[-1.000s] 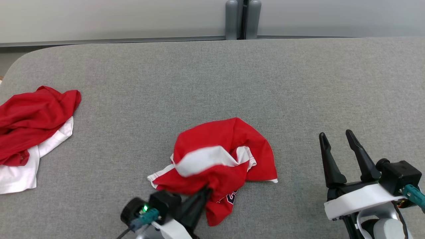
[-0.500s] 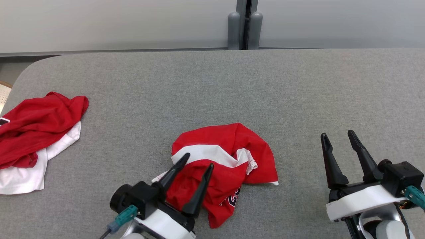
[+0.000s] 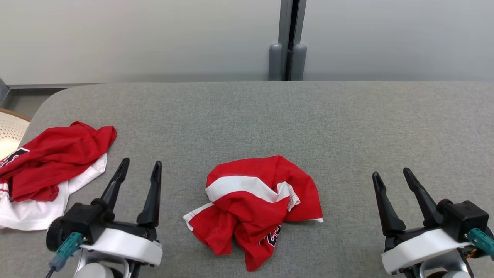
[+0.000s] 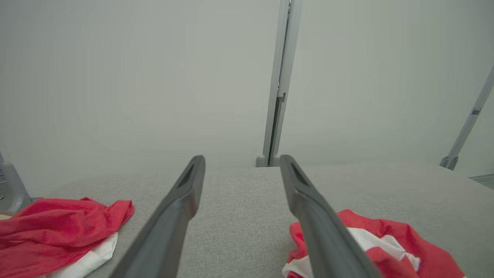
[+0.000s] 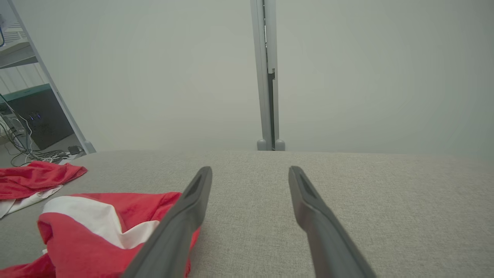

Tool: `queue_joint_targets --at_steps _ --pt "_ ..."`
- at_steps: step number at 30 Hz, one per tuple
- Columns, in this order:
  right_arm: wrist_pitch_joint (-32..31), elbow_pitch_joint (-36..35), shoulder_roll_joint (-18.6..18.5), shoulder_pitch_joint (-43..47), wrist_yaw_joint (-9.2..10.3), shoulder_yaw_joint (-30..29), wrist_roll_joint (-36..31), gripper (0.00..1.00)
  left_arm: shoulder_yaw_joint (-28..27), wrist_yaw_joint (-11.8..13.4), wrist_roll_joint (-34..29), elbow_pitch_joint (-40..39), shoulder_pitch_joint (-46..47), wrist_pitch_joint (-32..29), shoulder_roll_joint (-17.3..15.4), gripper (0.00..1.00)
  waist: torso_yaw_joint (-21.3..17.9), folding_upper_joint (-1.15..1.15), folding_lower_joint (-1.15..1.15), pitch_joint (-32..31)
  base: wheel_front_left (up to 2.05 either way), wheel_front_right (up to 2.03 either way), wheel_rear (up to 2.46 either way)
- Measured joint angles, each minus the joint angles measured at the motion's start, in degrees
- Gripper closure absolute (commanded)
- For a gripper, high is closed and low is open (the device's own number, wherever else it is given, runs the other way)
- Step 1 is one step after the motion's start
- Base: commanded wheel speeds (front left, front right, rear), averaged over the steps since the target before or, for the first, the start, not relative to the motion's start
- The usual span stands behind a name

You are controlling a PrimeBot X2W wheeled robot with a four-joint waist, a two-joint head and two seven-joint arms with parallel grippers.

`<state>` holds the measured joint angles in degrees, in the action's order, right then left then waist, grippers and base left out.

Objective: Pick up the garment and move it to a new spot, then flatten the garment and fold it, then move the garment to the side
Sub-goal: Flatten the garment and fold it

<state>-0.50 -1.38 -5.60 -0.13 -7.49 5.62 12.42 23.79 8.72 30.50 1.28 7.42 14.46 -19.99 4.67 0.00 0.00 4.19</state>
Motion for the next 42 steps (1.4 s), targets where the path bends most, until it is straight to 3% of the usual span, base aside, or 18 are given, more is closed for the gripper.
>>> queue_joint_targets --at_steps 7,24,36,42 --pt "-0.79 -0.36 -0.66 1.88 0.00 0.19 0.15 0.00 -2.05 -0.01 1.37 2.66 -3.37 0.21 -1.35 0.00 -0.47 0.00 0.00 -2.06 0.00 0.00 0.00" --pt "-2.58 0.71 -1.10 2.07 0.00 1.77 0.73 0.00 -1.18 -0.36 1.65 3.47 -3.33 0.10 -1.36 0.00 0.22 0.00 0.00 -2.04 0.00 0.00 0.00" --pt "-5.79 13.12 -0.56 -7.53 0.00 15.84 4.21 0.00 1.18 -2.16 1.16 4.82 1.59 0.19 1.40 0.00 4.70 0.00 0.00 1.61 0.00 0.00 0.00" --pt "-4.82 21.20 0.65 -12.58 0.00 17.72 4.95 0.00 1.36 -3.03 0.74 5.92 2.86 0.26 2.57 0.00 7.16 0.00 0.00 3.34 0.00 0.00 0.00"
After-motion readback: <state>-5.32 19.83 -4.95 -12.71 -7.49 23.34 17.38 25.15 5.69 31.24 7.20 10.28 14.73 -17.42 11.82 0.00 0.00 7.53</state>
